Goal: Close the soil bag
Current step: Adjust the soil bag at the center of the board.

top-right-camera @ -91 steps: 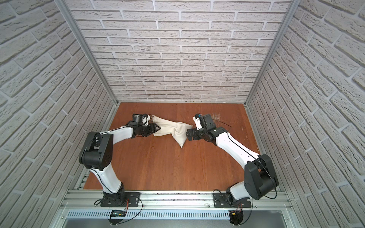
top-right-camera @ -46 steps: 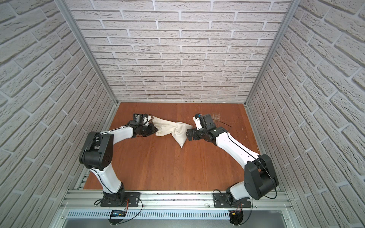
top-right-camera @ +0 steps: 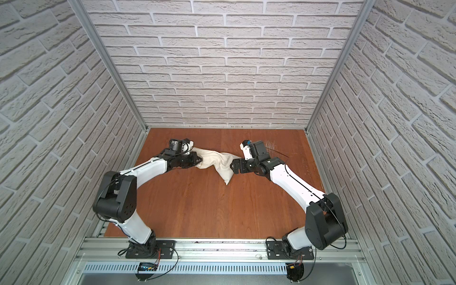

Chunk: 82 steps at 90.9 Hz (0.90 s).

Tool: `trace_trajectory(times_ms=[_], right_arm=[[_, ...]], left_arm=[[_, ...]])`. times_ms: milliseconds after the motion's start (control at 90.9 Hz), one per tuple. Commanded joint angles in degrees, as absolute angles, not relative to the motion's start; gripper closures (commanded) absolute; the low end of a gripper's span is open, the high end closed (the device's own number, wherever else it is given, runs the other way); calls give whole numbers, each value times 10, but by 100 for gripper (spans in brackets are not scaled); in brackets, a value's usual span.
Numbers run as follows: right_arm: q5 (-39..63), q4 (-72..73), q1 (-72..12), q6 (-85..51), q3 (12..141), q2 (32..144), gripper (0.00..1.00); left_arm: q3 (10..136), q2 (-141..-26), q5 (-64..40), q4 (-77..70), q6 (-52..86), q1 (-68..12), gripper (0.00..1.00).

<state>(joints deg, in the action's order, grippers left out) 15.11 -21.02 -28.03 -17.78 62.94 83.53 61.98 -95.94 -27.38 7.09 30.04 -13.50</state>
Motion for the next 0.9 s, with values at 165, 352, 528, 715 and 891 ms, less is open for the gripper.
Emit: trace_trajectory(times_ms=[165, 352, 528, 715, 891], right_arm=[[186, -201, -280, -194, 651, 832, 1], [195, -198, -280, -197, 656, 828, 1], [204, -206, -280, -196, 661, 818, 1], [196, -212, -267, -210, 657, 793, 1], [212, -218, -251, -217, 664, 783, 0]], left_arm=[[673, -893, -248, 129, 289, -189, 100], [704, -887, -236, 151, 288, -223, 100], [741, -903, -223, 165, 285, -260, 100], [758, -915, -215, 174, 281, -295, 100], [745, -921, -204, 158, 295, -317, 100]])
